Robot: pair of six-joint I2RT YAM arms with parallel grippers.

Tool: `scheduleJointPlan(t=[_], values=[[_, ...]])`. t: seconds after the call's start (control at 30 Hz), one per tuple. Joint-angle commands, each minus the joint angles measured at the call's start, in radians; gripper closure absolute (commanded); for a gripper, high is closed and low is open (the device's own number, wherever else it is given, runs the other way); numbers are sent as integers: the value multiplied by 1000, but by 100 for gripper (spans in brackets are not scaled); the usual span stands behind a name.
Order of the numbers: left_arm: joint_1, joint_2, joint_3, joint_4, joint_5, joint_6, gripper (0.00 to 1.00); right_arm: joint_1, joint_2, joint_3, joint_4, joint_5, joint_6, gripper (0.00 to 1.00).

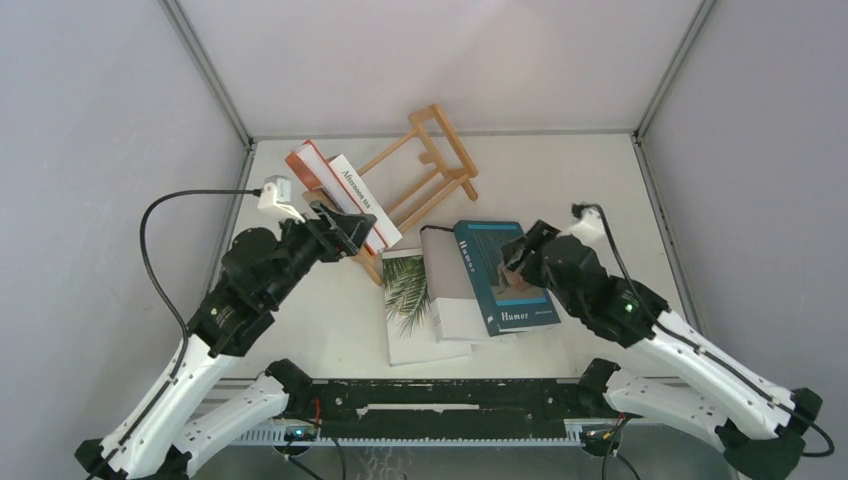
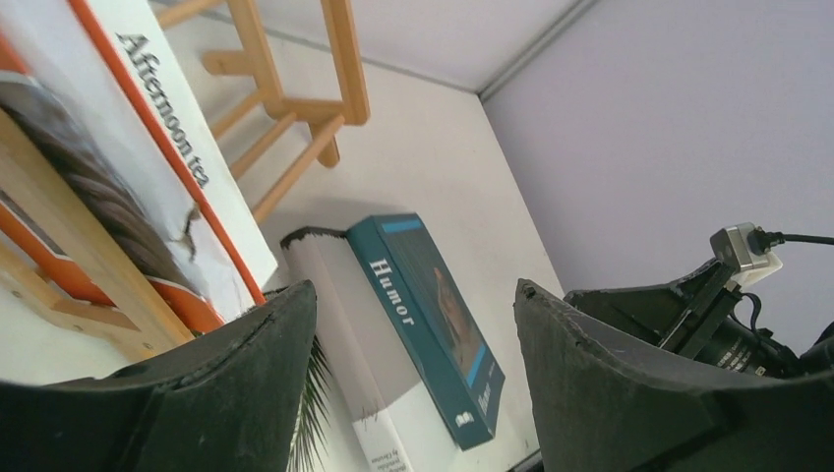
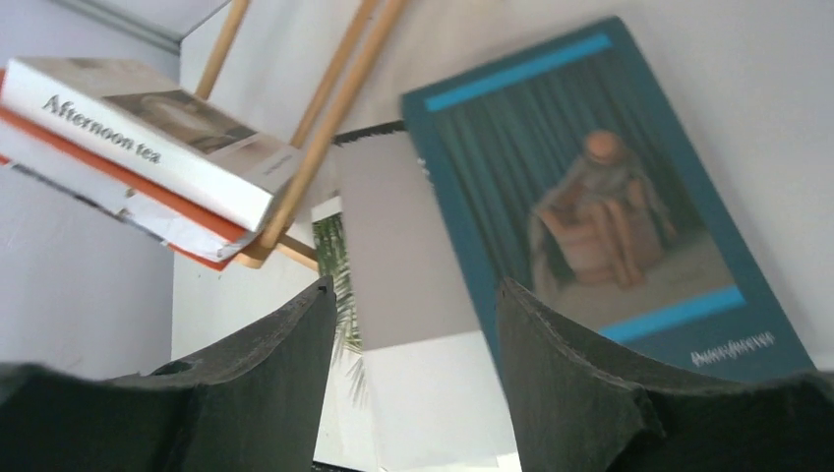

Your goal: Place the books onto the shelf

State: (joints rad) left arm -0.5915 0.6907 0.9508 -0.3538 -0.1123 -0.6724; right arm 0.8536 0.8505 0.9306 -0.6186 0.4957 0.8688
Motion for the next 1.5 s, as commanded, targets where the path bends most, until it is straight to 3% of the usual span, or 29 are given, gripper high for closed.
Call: scheduleJointPlan(t=[0.0,0.3,0.6,0.97,1.17,1.47], values=[[-98,33,-2,-16,-100,24,22,11,-116,-72,-170,87,237,32],[-324,171,57,-30,-235,19,22,62,-378,-214,-367,111,571,30],[-377,197,16,28,-232,-27,22,132,-469,-352,-458,78,867,26],[-429,181,21,3,-233,-16,21,272,-549,-588,-327,93,1162,24],[-448,156,18,1,-248,-19,22,346,-539,-641,-283,166,1256,16],[-466,131,-33,52,-243,-21,22,381,-586,-737,-216,253,1336,16]])
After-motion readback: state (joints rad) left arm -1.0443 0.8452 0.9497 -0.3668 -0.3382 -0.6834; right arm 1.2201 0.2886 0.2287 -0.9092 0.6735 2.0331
